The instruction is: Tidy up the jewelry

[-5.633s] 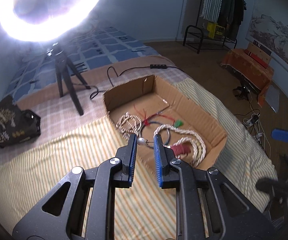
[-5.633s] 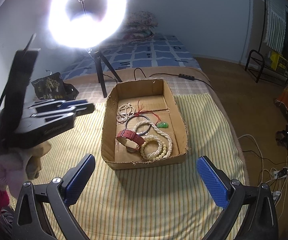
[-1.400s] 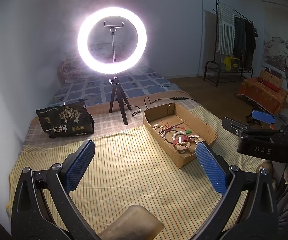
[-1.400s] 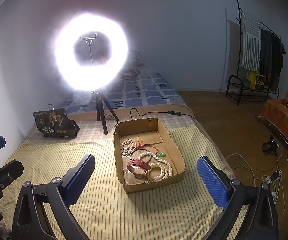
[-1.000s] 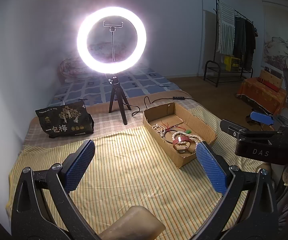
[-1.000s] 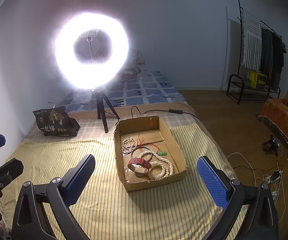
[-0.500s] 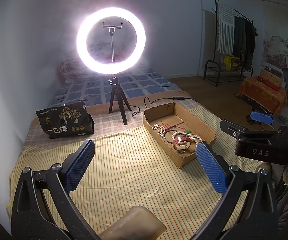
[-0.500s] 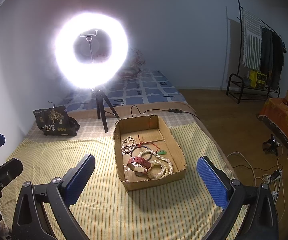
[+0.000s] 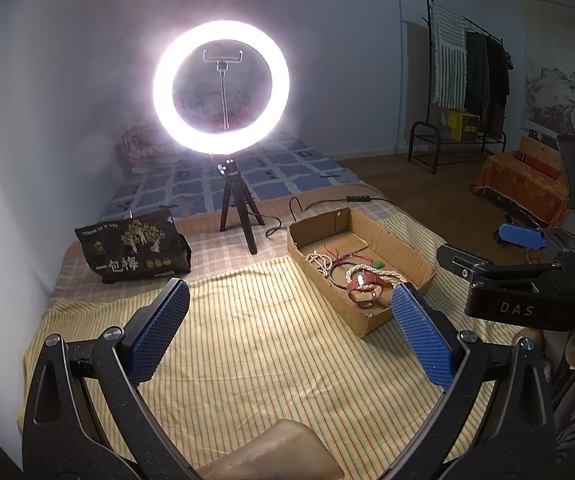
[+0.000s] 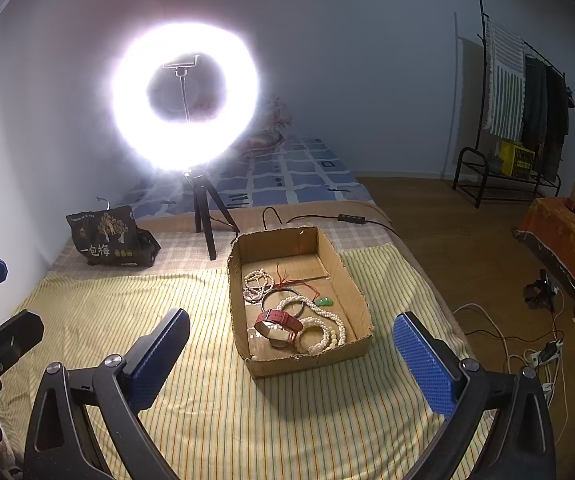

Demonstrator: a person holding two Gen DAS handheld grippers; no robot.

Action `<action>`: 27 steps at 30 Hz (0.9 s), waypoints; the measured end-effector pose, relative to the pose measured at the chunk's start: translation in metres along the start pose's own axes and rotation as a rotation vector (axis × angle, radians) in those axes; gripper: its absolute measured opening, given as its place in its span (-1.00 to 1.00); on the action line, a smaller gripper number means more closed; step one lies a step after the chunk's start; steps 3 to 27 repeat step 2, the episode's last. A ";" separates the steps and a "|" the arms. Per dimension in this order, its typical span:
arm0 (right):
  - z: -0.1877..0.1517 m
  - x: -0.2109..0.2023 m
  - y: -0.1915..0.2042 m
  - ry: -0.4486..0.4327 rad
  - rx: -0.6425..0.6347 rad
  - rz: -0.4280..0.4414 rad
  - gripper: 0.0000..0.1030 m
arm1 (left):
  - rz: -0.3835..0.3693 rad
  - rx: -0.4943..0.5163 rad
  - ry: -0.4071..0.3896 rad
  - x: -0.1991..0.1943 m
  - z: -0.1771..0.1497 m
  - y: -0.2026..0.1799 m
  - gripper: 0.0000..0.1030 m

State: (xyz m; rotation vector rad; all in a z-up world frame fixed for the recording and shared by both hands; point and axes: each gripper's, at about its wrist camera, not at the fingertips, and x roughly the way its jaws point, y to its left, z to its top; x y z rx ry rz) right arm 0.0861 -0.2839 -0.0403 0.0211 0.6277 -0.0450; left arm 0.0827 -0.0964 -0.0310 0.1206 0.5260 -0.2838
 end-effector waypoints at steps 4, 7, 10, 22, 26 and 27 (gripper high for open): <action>0.000 0.000 0.000 0.001 -0.001 0.000 0.99 | 0.007 0.002 -0.005 -0.001 0.001 0.001 0.99; 0.000 0.000 0.000 0.001 -0.001 0.000 0.99 | 0.007 0.002 -0.005 -0.001 0.001 0.001 0.99; 0.000 0.000 0.000 0.001 -0.001 0.000 0.99 | 0.007 0.002 -0.005 -0.001 0.001 0.001 0.99; 0.000 0.000 0.000 0.001 -0.001 0.000 0.99 | 0.007 0.002 -0.005 -0.001 0.001 0.001 0.99; 0.000 0.000 0.000 0.001 -0.001 0.000 0.99 | 0.007 0.002 -0.005 -0.001 0.001 0.001 0.99; 0.000 0.000 0.000 0.001 -0.001 0.000 0.99 | 0.007 0.002 -0.005 -0.001 0.001 0.001 0.99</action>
